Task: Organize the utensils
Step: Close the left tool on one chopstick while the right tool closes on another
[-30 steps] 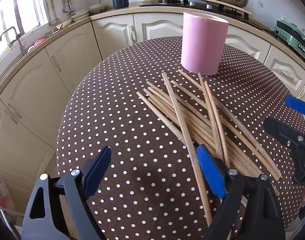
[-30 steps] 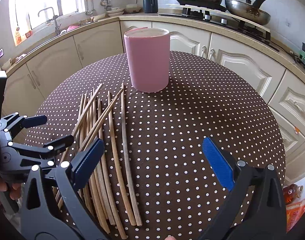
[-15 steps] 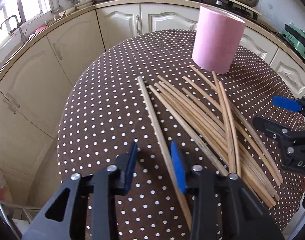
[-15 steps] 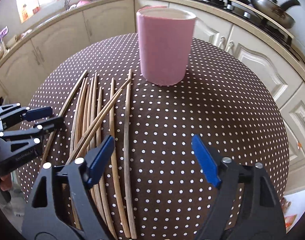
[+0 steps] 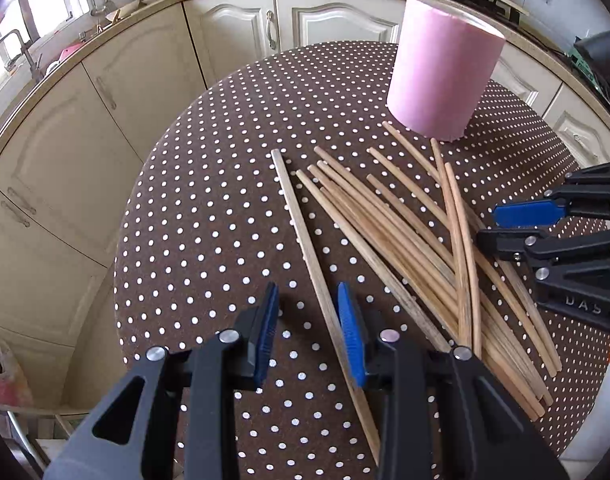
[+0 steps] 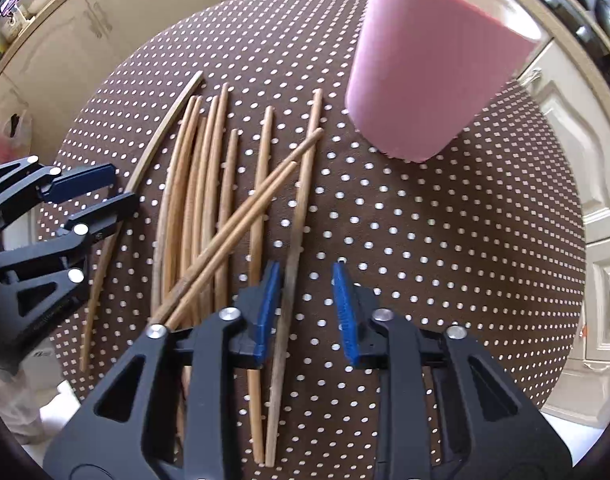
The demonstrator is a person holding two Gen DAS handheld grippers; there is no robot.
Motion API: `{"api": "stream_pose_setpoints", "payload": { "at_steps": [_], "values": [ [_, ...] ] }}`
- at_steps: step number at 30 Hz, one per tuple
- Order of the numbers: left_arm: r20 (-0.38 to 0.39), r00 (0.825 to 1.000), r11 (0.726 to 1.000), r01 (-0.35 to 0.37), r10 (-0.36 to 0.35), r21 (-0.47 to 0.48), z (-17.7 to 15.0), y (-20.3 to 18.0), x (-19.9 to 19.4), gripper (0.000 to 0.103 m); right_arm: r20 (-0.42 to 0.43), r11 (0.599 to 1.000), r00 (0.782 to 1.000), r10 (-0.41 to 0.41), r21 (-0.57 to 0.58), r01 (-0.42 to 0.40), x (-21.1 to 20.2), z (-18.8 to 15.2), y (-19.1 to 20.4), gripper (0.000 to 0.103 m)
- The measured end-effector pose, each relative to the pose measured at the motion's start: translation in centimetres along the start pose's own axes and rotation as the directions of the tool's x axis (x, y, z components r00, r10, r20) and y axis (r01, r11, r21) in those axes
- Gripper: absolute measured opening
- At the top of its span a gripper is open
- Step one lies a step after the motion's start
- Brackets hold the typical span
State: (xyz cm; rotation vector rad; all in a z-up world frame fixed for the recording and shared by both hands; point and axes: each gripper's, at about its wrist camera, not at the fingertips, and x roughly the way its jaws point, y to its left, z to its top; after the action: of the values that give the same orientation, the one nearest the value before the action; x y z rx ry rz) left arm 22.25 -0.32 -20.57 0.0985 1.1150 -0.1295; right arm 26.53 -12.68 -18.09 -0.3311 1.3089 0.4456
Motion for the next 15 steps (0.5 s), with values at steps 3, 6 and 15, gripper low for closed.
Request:
{"api": "stream_pose_setpoints", "payload": {
  "at_steps": [3,6,15],
  "values": [
    [-0.002,1.0,1.0,-0.006,0.005,-0.022,0.7,0.3,0.2,0.018,-0.051,1.0,0.999,-0.003,-0.02,0.002,0.1,1.6,-0.2,0.024],
    [0.007,1.0,0.999,-0.005,0.005,-0.053,1.1,0.9,0.3,0.009,-0.075,1.0,0.997,-0.005,-0.029,0.003,0.1,3.3,-0.3,0.02],
    [0.026,0.999,0.995,0.024,-0.022,-0.1,1.0,2.3,0.5,0.006,-0.082,1.0,0.997,0.004,-0.007,-0.005,0.4,4.7,-0.4,0.007]
  ]
}}
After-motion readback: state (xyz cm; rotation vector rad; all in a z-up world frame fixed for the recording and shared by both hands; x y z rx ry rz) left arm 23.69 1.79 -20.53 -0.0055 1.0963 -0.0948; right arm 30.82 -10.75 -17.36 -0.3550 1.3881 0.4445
